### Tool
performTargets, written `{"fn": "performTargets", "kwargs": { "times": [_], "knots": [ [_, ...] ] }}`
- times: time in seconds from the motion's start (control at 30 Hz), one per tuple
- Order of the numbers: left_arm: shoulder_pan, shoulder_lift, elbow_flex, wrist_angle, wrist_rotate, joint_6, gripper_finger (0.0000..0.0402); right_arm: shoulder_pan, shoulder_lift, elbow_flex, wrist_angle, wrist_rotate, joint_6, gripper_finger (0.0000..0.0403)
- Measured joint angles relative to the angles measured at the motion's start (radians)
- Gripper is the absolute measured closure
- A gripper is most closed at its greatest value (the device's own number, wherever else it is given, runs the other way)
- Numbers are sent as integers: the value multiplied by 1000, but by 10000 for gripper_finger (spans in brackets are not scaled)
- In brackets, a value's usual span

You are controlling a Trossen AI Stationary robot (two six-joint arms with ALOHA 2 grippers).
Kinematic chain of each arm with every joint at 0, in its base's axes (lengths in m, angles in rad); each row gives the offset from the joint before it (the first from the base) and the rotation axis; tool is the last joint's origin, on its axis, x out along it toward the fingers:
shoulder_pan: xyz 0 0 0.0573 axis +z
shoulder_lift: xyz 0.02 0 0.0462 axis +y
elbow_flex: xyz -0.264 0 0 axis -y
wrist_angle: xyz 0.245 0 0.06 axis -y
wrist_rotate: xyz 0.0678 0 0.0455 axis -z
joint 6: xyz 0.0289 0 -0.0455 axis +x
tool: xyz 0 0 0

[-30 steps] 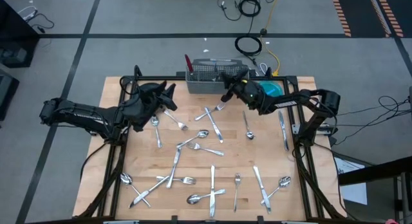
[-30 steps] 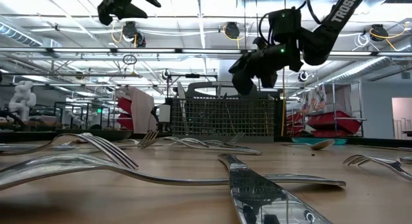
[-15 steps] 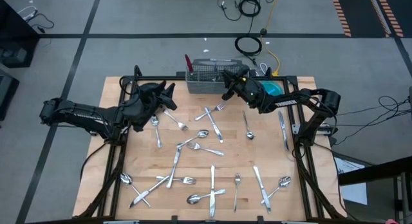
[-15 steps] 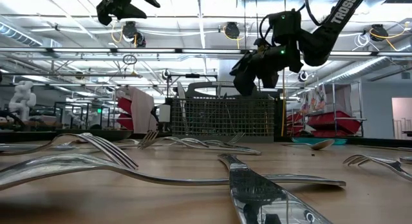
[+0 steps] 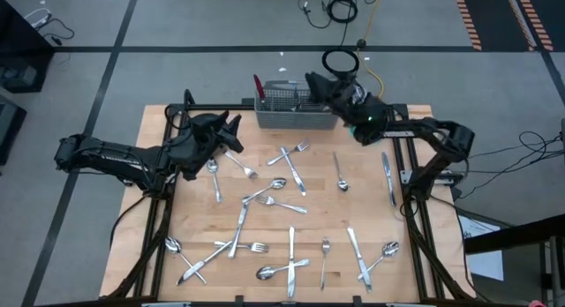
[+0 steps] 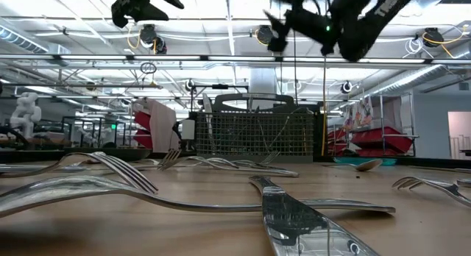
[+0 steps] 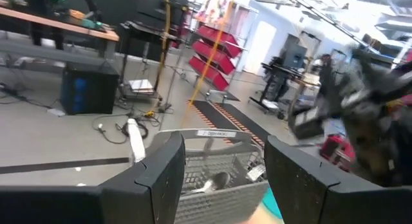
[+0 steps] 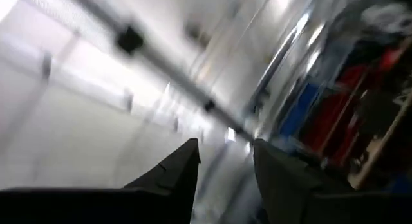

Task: Sort silverware
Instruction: Put the table knife into the silverware organizer

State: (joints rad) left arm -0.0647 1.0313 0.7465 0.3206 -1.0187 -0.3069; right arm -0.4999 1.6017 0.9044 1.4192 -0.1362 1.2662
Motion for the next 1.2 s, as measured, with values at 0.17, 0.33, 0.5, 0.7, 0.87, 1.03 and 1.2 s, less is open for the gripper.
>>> {"fn": "performTargets", "kwargs": {
  "times": [0.17,0.33,0.5,0.7,0.87,1.03,1.2],
  "knots": [
    [0,0,0,0,149,28,189,41,-184,152,-650,-441,-474,284],
    [0,0,0,3,273,26,189,141,-306,362,-1853,-215,-1038,301],
    [0,0,0,-1,317,24,189,281,-360,440,-2504,281,-996,309],
    [44,0,0,-59,436,-104,189,445,-392,339,-2773,355,-511,290],
    [81,5,1,-127,638,-182,189,695,-389,172,-2610,237,-209,263],
    [86,4,1,-155,676,-186,189,941,-331,66,-2401,230,129,255],
    [86,4,1,-155,678,-185,189,1123,-210,78,-2306,232,383,254]
  ]
}}
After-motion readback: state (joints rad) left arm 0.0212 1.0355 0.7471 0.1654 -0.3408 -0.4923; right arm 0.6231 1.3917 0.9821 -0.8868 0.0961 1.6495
